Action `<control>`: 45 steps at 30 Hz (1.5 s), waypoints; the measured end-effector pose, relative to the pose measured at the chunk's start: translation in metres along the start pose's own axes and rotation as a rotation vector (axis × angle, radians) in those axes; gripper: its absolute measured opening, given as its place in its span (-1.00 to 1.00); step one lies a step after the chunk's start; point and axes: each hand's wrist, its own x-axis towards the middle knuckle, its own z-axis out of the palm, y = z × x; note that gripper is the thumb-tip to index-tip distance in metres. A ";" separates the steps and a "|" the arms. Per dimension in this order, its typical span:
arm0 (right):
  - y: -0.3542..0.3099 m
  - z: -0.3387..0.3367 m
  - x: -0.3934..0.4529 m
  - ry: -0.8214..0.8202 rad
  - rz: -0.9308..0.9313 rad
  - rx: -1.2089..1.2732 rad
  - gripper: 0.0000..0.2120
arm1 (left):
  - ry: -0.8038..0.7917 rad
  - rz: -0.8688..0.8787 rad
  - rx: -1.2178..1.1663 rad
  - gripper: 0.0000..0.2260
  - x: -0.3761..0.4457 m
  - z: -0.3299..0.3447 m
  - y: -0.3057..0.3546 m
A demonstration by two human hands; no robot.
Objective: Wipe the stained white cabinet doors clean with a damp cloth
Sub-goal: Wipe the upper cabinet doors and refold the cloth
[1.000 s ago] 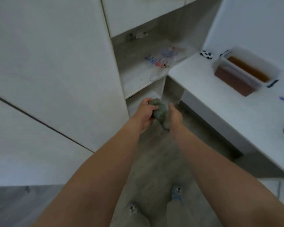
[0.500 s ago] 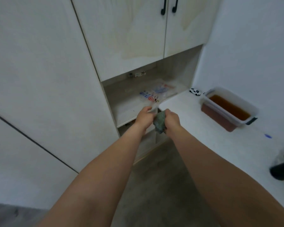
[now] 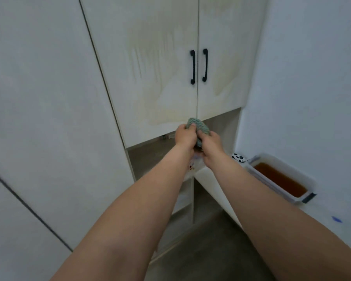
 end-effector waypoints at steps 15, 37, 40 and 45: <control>-0.199 0.124 0.023 0.055 -0.404 -0.044 -0.73 | -0.253 0.704 0.282 -0.71 0.000 -0.038 0.209; -0.510 0.325 0.125 -0.044 -1.057 0.107 -0.70 | 0.603 1.230 0.653 -0.51 0.100 0.005 0.538; -0.556 0.326 0.137 0.288 -1.422 -0.133 -0.66 | 1.008 1.329 0.984 -0.50 0.099 -0.027 0.562; -0.553 0.363 0.177 0.308 -1.572 -0.482 -0.55 | 1.263 1.220 1.296 -0.44 0.112 -0.101 0.572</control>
